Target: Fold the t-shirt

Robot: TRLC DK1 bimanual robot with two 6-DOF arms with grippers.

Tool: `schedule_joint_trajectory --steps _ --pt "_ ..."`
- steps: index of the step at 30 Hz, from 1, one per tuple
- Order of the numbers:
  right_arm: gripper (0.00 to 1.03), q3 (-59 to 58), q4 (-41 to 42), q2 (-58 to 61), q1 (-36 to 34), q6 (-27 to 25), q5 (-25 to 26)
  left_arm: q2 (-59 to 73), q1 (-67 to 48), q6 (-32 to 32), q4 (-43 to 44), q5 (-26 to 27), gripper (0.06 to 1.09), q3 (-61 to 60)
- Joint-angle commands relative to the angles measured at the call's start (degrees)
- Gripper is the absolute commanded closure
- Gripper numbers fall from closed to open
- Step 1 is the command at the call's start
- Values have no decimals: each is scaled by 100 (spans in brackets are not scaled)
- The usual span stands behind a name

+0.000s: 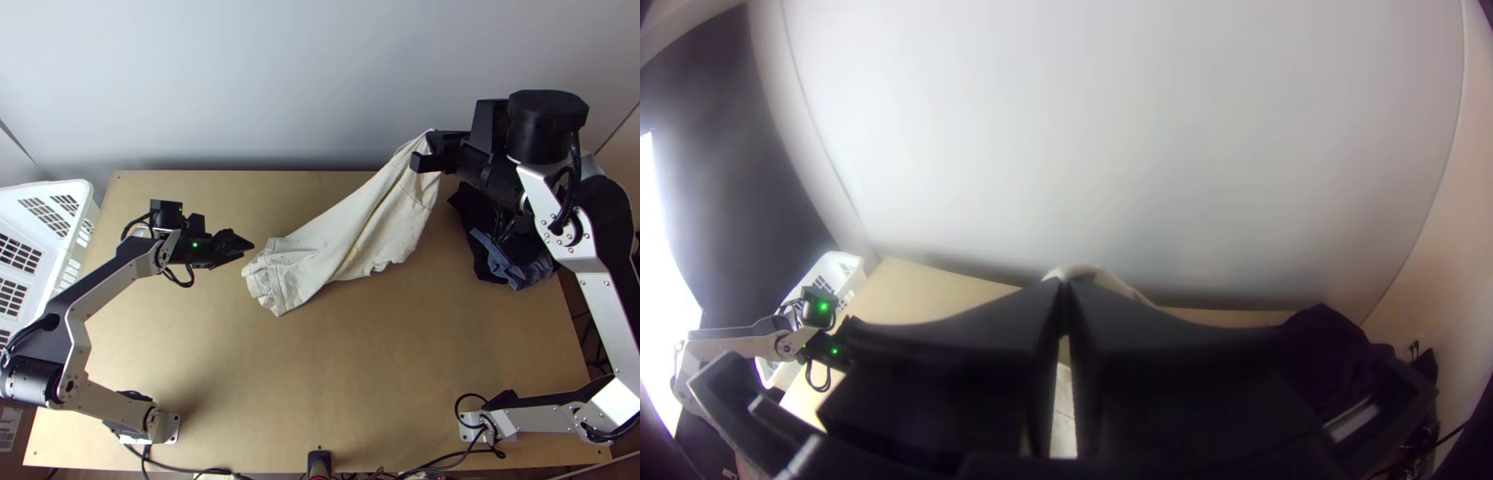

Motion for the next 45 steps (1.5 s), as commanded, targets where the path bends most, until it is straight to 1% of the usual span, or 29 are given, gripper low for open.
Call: schedule_joint_trajectory --steps 1,9,14,18,22,26,27,28,29,30,32,33,37,41,45 --pt "100 27 61 37 19 4 4 379 163 258 -6 -258 42 44" --pt "100 9 61 55 19 4 4 907 -435 109 12 -250 42 334" --pt "100 -35 61 46 -8 -5 4 1056 -646 -128 12 -250 42 703" --pt "100 -70 61 37 -8 -5 4 1170 -743 -146 21 -258 42 887" --pt "100 -202 61 37 -8 4 4 1250 -795 -515 56 -276 45 1028" --pt "100 -193 61 64 -8 -5 4 1276 -813 -770 144 -460 46 1204" --pt "100 -184 61 73 -8 -5 4 1232 -813 -831 179 -478 52 1204" --pt "100 -184 61 81 1 -5 4 1188 -804 -867 188 -522 71 1204" --pt "100 -184 61 81 1 -5 4 1135 -804 -928 232 -689 103 1186" --pt "100 -193 61 81 1 -5 4 1100 -804 -1007 240 -803 105 1142" --pt "100 -184 61 73 1 -5 4 880 -804 -1130 495 -970 105 887" --pt "100 -193 61 73 -8 -5 4 757 -804 -1201 689 -988 105 773" --pt "100 -193 61 55 -8 -5 4 388 -646 -1253 724 -979 105 685" --pt "100 -193 61 46 -8 -5 4 -86 -409 -963 346 -979 105 685" --pt "100 -114 61 46 -8 -5 4 -746 -4 -954 47 -988 105 632"
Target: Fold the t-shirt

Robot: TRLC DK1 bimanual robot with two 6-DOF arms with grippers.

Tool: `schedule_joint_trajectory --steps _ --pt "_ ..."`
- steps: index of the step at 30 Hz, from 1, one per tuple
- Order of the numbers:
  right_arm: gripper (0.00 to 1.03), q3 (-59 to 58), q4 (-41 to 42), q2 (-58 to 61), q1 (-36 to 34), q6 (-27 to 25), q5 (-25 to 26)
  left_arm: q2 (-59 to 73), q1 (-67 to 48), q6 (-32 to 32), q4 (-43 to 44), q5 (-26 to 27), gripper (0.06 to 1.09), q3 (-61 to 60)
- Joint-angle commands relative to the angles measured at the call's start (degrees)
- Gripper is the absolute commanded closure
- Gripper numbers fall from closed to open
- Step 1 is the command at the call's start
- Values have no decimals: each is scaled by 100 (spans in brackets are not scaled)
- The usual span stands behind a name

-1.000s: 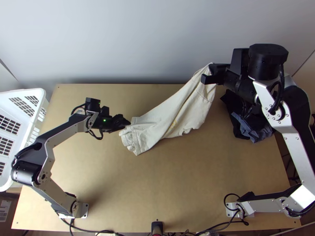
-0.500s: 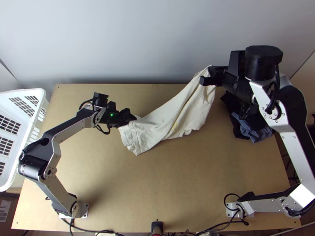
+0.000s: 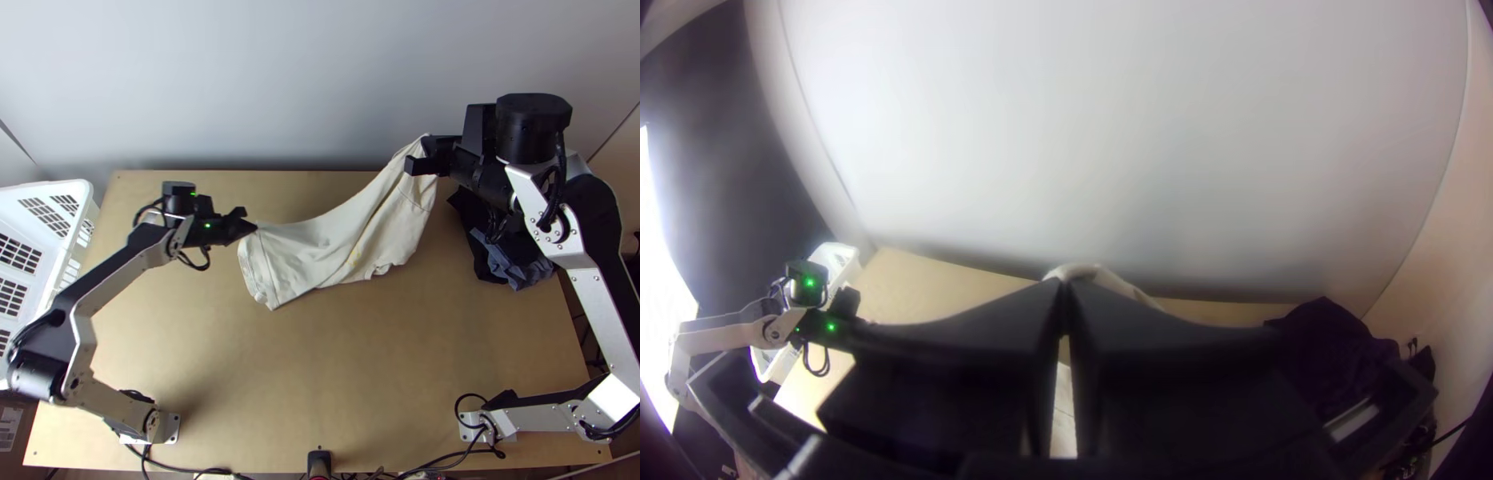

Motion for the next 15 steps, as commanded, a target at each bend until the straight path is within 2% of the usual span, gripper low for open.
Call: schedule_joint_trajectory --steps 1,7,11,15 --pt "100 100 2 -6 -1 15 9 -1044 584 62 -408 -46 105 -60" --pt "100 522 2 -59 -89 50 9 -2107 1279 132 -909 -46 105 441" --pt "100 874 -7 -314 -186 76 9 -2793 1393 528 -1296 -46 105 722" --pt "100 1814 -332 -454 -353 120 0 -3733 1648 484 -1375 -46 105 871"
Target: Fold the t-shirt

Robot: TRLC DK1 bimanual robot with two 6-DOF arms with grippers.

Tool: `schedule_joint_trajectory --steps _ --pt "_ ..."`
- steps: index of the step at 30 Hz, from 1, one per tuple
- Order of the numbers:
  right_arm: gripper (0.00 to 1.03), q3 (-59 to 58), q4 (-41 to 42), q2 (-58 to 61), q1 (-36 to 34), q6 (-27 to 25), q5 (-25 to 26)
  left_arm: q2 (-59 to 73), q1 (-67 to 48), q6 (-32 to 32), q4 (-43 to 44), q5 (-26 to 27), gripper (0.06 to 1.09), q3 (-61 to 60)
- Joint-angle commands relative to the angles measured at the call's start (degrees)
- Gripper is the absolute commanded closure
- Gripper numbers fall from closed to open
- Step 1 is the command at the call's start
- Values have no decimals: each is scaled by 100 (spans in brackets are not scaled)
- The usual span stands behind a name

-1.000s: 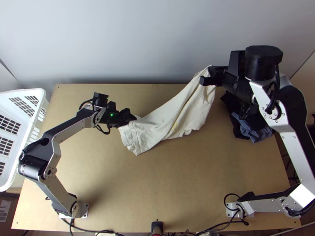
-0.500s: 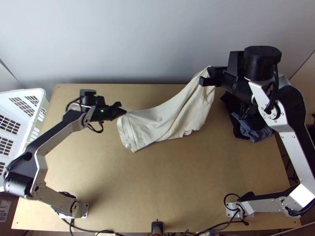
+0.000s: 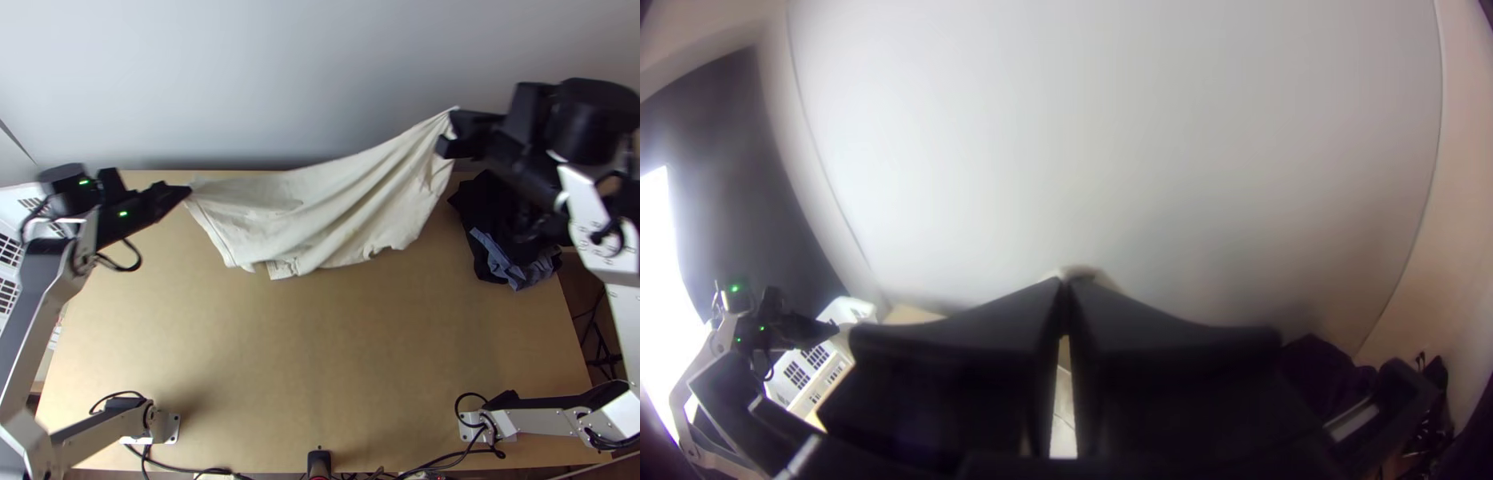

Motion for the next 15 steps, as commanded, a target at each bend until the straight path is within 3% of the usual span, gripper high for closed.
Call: schedule_joint_trajectory --steps 1,8,15 --pt "100 1254 -258 -273 -259 97 -2 -1474 483 92 -284 0 105 457" --pt "100 1632 498 -1240 -593 35 -2 -2731 870 -136 498 -9 105 984" --pt "100 1219 50 -2409 -1015 237 -152 -3970 1028 40 533 0 105 712"
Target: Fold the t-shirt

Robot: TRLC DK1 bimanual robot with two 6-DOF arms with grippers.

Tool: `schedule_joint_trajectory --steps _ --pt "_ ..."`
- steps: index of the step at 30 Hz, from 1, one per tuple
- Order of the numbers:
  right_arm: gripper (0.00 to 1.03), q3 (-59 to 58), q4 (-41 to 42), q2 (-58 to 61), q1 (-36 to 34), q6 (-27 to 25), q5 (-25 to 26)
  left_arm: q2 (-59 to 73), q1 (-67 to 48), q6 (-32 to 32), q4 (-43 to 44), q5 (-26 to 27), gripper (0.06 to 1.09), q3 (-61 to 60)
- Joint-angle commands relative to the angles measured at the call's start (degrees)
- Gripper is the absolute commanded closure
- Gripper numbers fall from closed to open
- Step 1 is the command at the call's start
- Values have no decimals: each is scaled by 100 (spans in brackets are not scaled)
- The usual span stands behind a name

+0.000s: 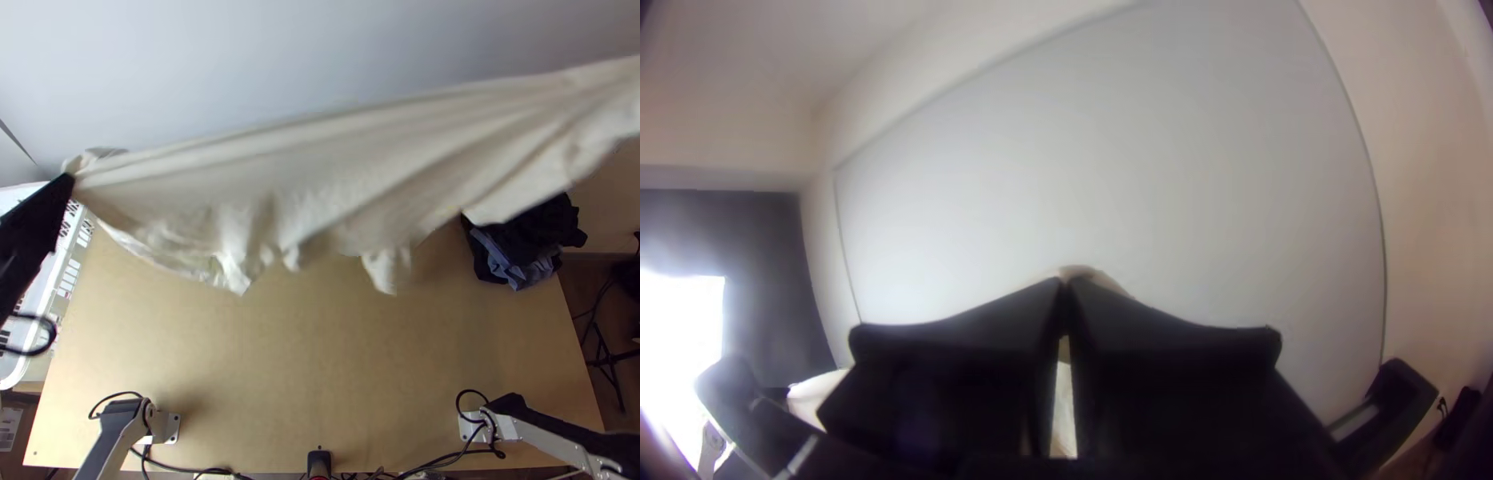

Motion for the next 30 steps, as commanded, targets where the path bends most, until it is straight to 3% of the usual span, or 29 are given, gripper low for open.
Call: schedule_joint_trajectory --steps 1,7,14,18,23,30 --pt "100 -279 -279 -1166 -442 268 -301 -1441 270 99 107 -26 105 -200" --pt "100 -798 -832 -1993 -636 769 -1206 -2293 463 20 -306 413 105 -561" --pt "100 -1694 -1096 -2581 -812 1121 -2314 -2943 560 -244 -534 536 105 -1264" --pt "100 -2556 -999 -2740 -768 1112 -2384 -2979 665 -209 -666 580 105 -1668" --pt "100 -4023 -709 -2801 -530 1007 -2384 -2917 735 318 -614 572 105 -2547" --pt "100 -7565 1057 -3425 -267 769 -2375 -3304 779 1065 309 589 105 -4815"
